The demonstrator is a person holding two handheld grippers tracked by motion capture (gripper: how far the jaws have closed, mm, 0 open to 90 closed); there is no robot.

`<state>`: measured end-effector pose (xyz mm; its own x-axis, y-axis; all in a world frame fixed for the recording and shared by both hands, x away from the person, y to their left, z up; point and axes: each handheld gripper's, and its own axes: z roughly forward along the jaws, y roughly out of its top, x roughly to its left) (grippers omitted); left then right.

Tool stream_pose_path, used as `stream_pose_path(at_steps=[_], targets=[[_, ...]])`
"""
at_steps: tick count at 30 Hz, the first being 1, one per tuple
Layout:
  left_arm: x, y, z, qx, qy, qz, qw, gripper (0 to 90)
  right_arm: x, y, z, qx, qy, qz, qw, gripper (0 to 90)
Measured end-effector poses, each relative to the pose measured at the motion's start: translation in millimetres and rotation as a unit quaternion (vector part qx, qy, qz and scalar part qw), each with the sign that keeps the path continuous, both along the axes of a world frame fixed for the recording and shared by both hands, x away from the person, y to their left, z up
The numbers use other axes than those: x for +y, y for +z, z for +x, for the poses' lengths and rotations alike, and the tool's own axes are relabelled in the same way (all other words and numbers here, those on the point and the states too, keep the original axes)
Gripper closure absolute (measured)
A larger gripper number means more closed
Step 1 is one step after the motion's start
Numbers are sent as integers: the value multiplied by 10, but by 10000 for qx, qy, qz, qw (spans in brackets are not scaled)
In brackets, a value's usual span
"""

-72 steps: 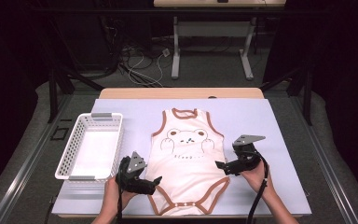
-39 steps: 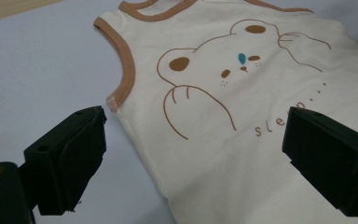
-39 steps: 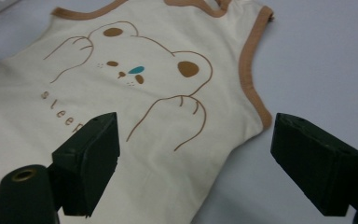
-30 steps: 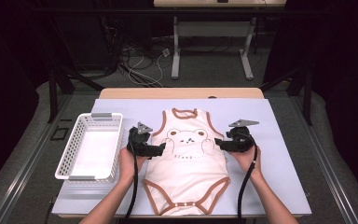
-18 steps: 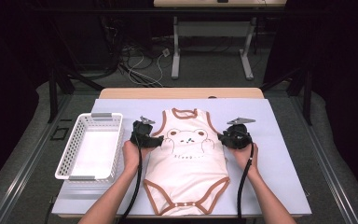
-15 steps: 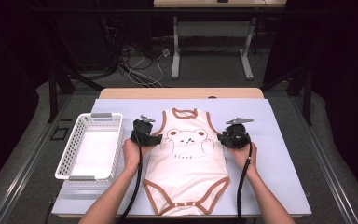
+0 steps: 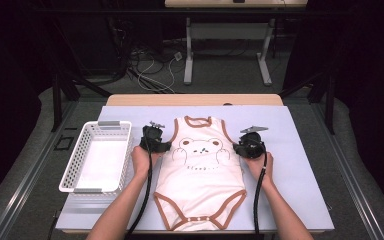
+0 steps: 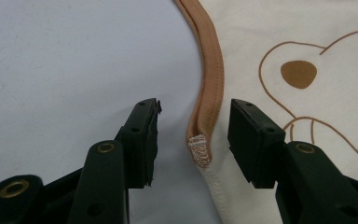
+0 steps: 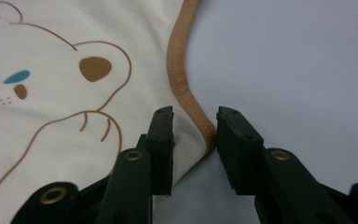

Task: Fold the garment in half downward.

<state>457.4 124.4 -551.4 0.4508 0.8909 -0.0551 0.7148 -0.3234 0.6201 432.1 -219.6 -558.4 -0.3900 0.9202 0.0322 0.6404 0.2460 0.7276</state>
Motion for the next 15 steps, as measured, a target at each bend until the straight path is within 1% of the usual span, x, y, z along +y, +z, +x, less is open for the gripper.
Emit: stream_pose_path(at_steps=[1,2,3,4,5,7,8,10,11,12,15], targets=[[-12,-6,-3,-50,6,17,10000,535,-5,-8,8,-5,4,-40,10000,663],[-23,-7,-2,-95,-23,67,9999,547,-9,-12,12,10,-8,-24,10000,662],[-30,-9,0,-121,-31,106,9999,573,-14,-4,22,84,-5,53,10000,667],[-32,-11,7,-139,-66,120,9998,586,-14,-6,34,51,-1,-12,10000,668],[-35,-10,9,-150,-79,119,9998,602,-2,-4,34,67,-20,-47,10000,673],[-49,-4,2,-109,-194,118,9997,672,9,-1,39,77,-21,-55,10000,707],[-61,-7,-2,-116,-214,58,9997,709,4,-2,42,97,-15,13,10000,738],[-66,-3,-4,-87,-303,68,9995,771,-6,0,42,154,-14,101,9998,785],[-68,-3,-3,-91,-318,58,9994,802,-6,-2,43,190,-8,193,9996,811],[-71,-2,-4,-87,-322,47,9994,828,-11,-5,50,179,10,236,9996,828],[-59,9,2,-55,-360,72,9993,857,-7,2,51,182,34,245,9995,848]])
